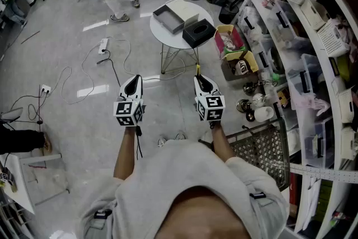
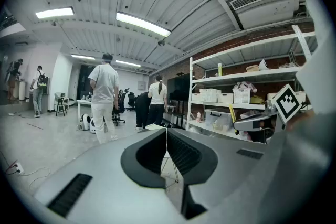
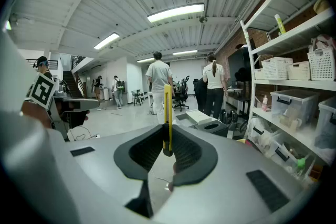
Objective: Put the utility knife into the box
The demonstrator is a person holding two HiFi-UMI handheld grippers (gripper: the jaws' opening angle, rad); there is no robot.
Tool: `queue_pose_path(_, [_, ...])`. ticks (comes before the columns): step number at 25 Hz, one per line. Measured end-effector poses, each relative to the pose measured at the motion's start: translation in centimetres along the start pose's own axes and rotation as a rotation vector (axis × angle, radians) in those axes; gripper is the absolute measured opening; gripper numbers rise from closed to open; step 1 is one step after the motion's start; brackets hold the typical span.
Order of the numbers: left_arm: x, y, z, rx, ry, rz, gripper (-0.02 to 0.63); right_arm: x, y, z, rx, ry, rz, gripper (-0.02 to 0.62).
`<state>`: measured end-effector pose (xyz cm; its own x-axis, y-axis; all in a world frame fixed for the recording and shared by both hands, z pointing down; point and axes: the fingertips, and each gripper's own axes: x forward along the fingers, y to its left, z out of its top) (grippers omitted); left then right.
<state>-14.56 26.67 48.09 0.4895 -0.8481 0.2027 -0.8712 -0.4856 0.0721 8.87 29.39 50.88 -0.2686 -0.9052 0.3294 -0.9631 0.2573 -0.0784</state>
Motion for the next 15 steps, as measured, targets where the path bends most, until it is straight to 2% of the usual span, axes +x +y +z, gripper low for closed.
queue_pose_path(15, [-0.17,-0.02,0.31,-0.002,0.002,0.024,0.02,0.3,0.16,0.06,0.002,-0.011,0.027,0.071])
